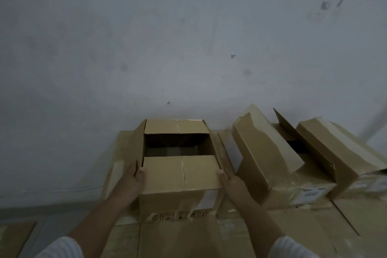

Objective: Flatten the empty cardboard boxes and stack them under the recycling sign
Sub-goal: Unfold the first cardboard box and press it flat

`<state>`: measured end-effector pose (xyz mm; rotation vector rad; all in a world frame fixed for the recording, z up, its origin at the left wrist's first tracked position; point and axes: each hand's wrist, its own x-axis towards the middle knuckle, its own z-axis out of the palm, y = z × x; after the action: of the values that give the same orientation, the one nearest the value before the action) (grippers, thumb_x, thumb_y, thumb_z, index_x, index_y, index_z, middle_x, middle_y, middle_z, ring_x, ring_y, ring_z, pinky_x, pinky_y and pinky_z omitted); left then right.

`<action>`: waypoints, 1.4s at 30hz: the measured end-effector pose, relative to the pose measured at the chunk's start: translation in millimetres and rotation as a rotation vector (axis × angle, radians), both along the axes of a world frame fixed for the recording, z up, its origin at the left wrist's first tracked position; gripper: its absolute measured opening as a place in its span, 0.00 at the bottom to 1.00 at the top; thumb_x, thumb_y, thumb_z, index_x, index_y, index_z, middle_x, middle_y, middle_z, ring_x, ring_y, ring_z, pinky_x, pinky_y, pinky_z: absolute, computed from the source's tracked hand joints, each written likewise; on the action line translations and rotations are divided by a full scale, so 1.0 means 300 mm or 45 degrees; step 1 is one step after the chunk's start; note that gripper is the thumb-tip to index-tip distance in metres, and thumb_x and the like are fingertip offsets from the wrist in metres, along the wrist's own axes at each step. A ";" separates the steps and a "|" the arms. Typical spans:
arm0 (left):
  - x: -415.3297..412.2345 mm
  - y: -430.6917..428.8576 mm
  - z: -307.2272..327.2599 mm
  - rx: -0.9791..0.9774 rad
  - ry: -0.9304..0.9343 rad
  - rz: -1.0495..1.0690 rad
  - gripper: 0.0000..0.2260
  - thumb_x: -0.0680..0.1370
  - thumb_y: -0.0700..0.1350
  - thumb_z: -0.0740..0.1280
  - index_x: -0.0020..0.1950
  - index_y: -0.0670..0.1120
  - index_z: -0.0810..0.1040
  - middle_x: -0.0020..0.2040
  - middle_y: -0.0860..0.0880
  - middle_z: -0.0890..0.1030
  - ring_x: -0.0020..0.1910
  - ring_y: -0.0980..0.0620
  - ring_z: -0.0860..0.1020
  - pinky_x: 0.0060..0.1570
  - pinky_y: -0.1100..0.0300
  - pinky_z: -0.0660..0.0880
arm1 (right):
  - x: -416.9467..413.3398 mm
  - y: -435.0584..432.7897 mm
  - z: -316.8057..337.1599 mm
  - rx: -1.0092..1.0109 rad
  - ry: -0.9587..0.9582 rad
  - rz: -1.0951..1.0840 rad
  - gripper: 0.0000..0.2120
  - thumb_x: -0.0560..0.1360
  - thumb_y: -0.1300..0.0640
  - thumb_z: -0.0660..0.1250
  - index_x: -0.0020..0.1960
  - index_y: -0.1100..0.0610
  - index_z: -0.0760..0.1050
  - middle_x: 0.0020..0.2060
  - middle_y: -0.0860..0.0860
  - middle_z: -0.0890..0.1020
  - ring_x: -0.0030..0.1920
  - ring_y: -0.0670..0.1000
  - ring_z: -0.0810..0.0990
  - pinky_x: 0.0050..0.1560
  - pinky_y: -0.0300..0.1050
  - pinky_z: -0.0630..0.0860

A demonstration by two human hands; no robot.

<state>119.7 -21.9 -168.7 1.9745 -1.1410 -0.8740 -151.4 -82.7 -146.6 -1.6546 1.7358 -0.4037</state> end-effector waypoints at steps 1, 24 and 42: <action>-0.005 0.001 0.005 0.006 0.024 0.006 0.25 0.83 0.53 0.50 0.79 0.48 0.52 0.78 0.46 0.60 0.75 0.43 0.61 0.71 0.51 0.60 | -0.001 -0.002 -0.007 -0.004 -0.041 -0.035 0.25 0.81 0.45 0.51 0.57 0.64 0.75 0.45 0.56 0.80 0.49 0.56 0.77 0.44 0.42 0.67; 0.078 0.028 -0.060 0.010 0.127 0.079 0.34 0.73 0.68 0.55 0.75 0.51 0.61 0.76 0.49 0.62 0.72 0.45 0.66 0.70 0.43 0.66 | 0.008 -0.191 0.366 0.169 -0.414 0.490 0.10 0.73 0.52 0.66 0.35 0.55 0.78 0.39 0.56 0.81 0.40 0.52 0.74 0.39 0.44 0.69; 0.020 0.031 -0.088 -0.010 -0.110 0.008 0.29 0.81 0.57 0.56 0.79 0.49 0.53 0.78 0.47 0.58 0.76 0.46 0.59 0.73 0.48 0.60 | 0.093 0.106 -0.019 -0.577 0.745 0.860 0.09 0.76 0.51 0.63 0.51 0.56 0.73 0.50 0.53 0.80 0.54 0.56 0.76 0.44 0.46 0.60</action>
<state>125.6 -12.5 -195.1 2.0256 -1.1841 -0.7861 -123.7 -50.9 -152.3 -2.7622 1.3703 0.0294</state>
